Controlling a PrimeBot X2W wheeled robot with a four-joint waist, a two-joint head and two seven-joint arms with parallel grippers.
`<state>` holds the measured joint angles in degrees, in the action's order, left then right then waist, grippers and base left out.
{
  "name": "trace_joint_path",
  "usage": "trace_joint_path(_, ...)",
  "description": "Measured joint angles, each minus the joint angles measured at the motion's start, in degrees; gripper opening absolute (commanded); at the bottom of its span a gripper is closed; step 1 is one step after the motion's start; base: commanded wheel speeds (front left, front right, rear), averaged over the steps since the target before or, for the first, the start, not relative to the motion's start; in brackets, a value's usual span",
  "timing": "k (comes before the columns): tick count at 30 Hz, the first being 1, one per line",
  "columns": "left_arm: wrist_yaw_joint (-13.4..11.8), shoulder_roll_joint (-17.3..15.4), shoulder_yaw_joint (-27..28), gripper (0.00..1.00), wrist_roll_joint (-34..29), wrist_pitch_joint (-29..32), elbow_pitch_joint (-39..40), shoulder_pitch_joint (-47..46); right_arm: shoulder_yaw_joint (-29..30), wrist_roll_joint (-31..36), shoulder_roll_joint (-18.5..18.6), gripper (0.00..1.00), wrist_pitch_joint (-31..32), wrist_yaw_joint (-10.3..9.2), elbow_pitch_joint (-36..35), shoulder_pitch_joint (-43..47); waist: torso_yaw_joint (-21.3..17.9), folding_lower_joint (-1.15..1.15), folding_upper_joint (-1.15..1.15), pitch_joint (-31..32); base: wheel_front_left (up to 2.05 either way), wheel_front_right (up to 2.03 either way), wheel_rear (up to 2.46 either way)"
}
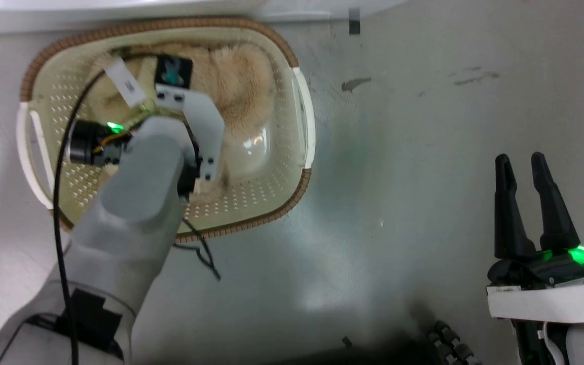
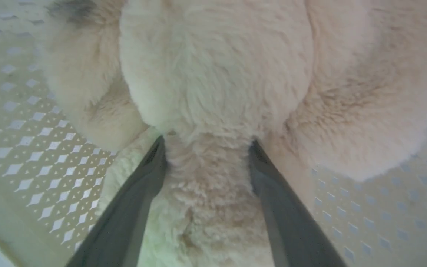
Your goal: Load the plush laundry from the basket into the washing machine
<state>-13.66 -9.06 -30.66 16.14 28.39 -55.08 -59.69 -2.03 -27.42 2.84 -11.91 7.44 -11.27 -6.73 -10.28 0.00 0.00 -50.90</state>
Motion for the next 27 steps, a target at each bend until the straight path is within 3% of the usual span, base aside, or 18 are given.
trace_joint_path(8, -1.8, 1.0, -1.3, 1.00, 2.9, 2.4, -2.6, -4.6, -0.6, -1.9, 0.0, 1.00, -1.0, 0.00, -0.9, -0.4, -0.6, 0.00, 0.00, -4.4, 0.00, 0.00, 0.00)
trace_joint_path(18, -2.3, 1.6, -5.3, 1.00, 4.7, 3.8, -6.0, -10.8, -1.5, -4.0, 0.0, 1.00, -2.1, 0.00, -2.2, -1.3, -1.6, 0.00, 0.00, -9.4, 0.00, 0.00, 0.00)
trace_joint_path(19, -2.4, 1.5, -5.7, 0.94, 4.8, 3.7, -6.4, -11.0, -1.6, -4.3, 0.0, 1.00, -2.3, 0.00, -2.3, -1.6, -1.7, 0.00, 0.00, -9.9, 0.00, 0.00, 0.00)
trace_joint_path(20, -2.4, 1.4, -6.0, 0.19, 4.9, 3.3, -6.6, -11.3, -1.6, -4.5, 0.0, 1.00, -2.4, 0.00, -2.5, -1.9, -1.8, 0.00, 0.00, -10.3, 0.00, 0.00, 0.00)
trace_joint_path(21, -2.4, 1.4, -6.3, 0.00, 5.2, 2.9, -6.9, -11.7, -1.6, -4.9, 0.0, 1.00, -2.5, 0.00, -2.7, -2.1, -1.9, 0.00, 0.00, -10.8, 0.00, 0.00, 0.00)
trace_joint_path(27, -0.2, 1.8, -6.8, 0.00, 7.3, -1.3, -6.4, -12.1, -2.1, -5.3, 0.0, 1.00, -2.6, 0.00, -2.2, -4.0, -1.3, 0.00, 0.00, -11.3, 0.00, 0.00, 0.00)
